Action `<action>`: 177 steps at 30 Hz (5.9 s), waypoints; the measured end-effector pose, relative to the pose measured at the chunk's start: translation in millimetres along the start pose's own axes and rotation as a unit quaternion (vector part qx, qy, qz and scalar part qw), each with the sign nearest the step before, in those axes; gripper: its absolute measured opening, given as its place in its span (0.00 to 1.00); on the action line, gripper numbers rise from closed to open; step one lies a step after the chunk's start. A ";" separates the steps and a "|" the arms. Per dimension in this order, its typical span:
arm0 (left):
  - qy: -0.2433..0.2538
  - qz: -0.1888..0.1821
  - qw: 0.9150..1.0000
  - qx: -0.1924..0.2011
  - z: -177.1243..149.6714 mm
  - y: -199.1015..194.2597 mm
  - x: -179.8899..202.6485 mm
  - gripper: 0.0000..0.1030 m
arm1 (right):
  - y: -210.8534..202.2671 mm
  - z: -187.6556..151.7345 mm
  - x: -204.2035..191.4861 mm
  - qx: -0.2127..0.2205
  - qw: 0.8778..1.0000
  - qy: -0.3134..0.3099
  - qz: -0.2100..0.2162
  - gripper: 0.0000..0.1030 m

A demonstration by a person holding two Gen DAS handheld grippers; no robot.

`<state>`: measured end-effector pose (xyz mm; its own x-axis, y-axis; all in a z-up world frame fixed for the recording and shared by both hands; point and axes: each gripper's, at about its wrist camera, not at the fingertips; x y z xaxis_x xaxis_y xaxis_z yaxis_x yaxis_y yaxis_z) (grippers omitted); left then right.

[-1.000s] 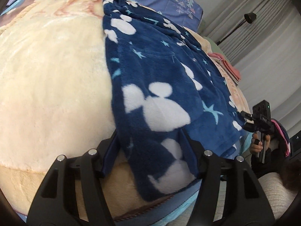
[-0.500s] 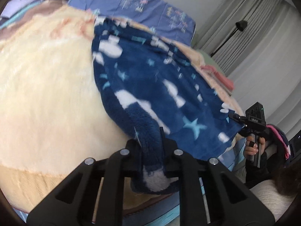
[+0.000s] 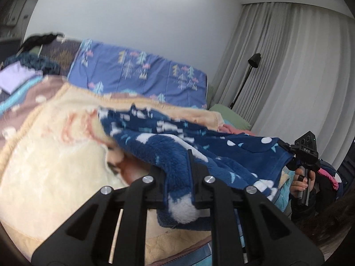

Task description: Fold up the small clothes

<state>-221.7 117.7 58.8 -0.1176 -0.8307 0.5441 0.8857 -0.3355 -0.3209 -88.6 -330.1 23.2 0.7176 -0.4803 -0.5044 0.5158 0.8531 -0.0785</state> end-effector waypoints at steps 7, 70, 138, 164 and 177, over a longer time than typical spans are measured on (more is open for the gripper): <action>0.066 0.004 0.996 0.062 10.3 -47.2 35.8 0.14 | -30.5 10.9 -50.8 0.044 0.991 -0.124 -0.040 0.09; -0.031 0.148 0.983 -0.103 92.1 295.7 -166.9 0.24 | 257.0 33.5 224.5 -0.187 0.948 -0.042 -0.254 0.18; 0.429 0.098 0.868 -0.232 -143.3 404.2 188.5 0.81 | 229.1 31.7 342.4 -0.240 0.957 0.133 -0.089 0.38; 0.472 0.095 0.844 -0.236 -192.6 402.5 198.7 0.80 | 248.9 22.9 316.9 -0.302 0.947 0.103 -0.042 0.64; 0.397 0.051 0.880 -0.256 -166.3 402.1 185.6 0.27 | 233.6 49.6 274.0 -0.178 0.983 0.035 -0.041 0.18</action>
<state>37.9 -245.2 -98.1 -0.5056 -0.8487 -0.1554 0.6153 -0.2284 -0.7545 251.7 -272.6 -90.7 0.6394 -0.5458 -0.5415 0.3656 0.8354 -0.4104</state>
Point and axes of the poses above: each gripper's, at about its wrist camera, not at the fingertips, and y roughly the way its jaws point, x to its right, z to its top, and after that the axes turned 14 degrees about -y, right-handed
